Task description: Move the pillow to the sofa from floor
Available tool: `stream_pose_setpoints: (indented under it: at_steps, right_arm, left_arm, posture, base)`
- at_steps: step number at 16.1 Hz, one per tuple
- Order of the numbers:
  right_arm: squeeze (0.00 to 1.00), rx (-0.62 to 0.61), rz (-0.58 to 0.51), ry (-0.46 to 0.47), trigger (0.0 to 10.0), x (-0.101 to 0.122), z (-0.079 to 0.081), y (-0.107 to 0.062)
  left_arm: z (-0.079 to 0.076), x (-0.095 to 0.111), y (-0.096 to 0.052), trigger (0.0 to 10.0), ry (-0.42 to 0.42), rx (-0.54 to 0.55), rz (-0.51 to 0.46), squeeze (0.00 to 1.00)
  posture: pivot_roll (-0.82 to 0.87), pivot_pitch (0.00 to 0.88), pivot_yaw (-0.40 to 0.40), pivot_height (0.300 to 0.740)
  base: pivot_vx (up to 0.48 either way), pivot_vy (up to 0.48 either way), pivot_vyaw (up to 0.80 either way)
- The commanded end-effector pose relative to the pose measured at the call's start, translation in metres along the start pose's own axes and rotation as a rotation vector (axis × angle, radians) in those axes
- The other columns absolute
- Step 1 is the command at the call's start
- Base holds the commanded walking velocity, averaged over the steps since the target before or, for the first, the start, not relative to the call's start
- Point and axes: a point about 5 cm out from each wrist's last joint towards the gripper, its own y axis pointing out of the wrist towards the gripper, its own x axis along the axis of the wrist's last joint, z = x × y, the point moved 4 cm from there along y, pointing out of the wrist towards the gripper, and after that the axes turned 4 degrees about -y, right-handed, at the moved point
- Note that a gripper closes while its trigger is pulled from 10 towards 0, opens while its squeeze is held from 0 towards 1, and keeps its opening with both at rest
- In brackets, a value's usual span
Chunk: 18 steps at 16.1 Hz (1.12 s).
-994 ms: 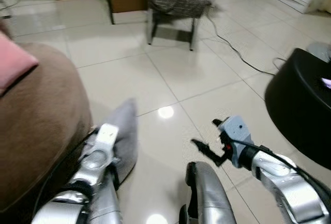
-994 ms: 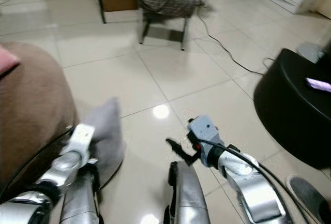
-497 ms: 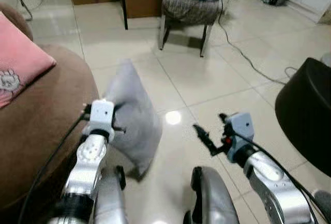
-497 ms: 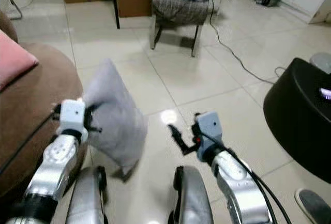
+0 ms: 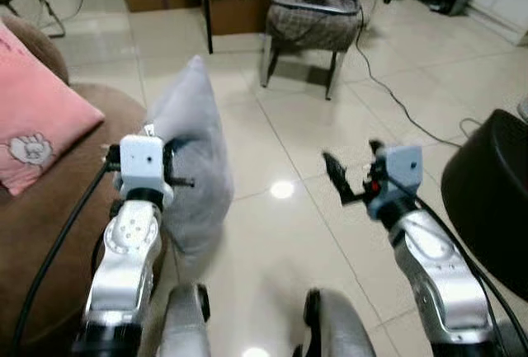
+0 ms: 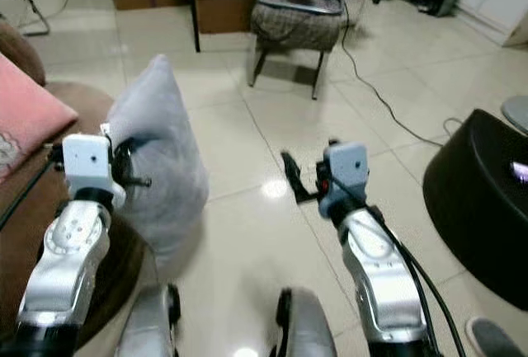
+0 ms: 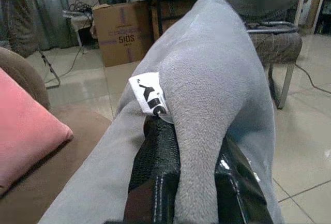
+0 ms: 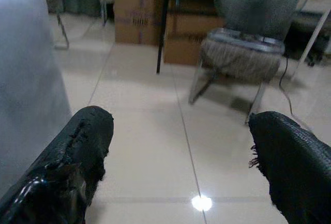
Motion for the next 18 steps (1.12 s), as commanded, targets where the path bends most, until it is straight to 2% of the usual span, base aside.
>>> stream_pose_setpoints:
  at_steps: [1,2,7,8,9,10,16,17,18]
  right_arm:
    - [0.0,-0.011,0.003,-0.007,10.0,0.0,-0.003,0.001]
    - [0.0,0.011,0.011,-0.016,10.0,-0.002,0.002,0.002]
    - [0.0,0.01,-0.004,-0.012,10.0,0.0,0.003,0.005]
    - [0.0,0.013,-0.004,-0.036,10.0,0.0,0.003,0.006]
    - [0.0,-0.039,-0.011,-0.066,10.0,0.001,-0.002,0.007]
    - [0.0,-0.07,0.041,-0.066,10.0,-0.008,-0.007,0.009]
    - [0.0,-0.071,0.059,-0.057,10.0,-0.012,-0.003,0.009]
    - [0.0,-0.076,0.041,-0.153,10.0,-0.01,0.001,0.011]
    - [0.0,-0.07,0.034,-0.195,10.0,-0.01,0.004,0.012]
  left_arm:
    - [0.0,0.02,0.001,10.0,0.009,0.006,-0.068,0.0]
    - [0.003,0.021,-0.001,10.0,0.004,0.021,-0.071,0.0]
    - [0.001,0.018,-0.006,10.0,-0.004,0.019,-0.041,0.0]
    - [0.0,0.017,-0.007,10.0,-0.009,0.021,-0.034,0.0]
    - [-0.001,0.016,-0.007,10.0,-0.01,0.021,-0.032,0.0]
    - [0.0,0.017,-0.008,10.0,-0.011,0.022,-0.032,0.0]
    - [0.004,0.021,-0.009,10.0,0.017,0.03,-0.05,0.0]
    - [0.003,0.02,-0.009,10.0,0.034,0.025,-0.045,0.0]
    - [0.003,0.02,-0.009,10.0,0.039,0.025,-0.046,0.0]
  posture:
    - [0.05,0.0,-0.064,0.684]
    - [0.06,0.0,-0.065,0.699]
    - [0.07,0.0,-0.074,0.74]
    - [0.07,0.0,-0.078,0.74]
    - [0.07,0.0,-0.078,0.74]
    - [0.07,0.0,-0.079,0.74]
    - [0.08,0.0,-0.08,0.74]
    - [0.08,0.0,-0.081,0.74]
    - [0.08,0.0,-0.08,0.74]
  base:
    - [0.0,0.0,0.0]
    - [0.0,0.0,0.0]
    - [0.0,0.0,0.0]
    - [0.0,0.0,0.0]
    - [0.0,0.0,0.0]
    - [0.0,0.0,0.0]
    - [0.0,0.0,0.0]
    - [0.0,0.0,0.0]
    - [0.0,0.0,0.0]
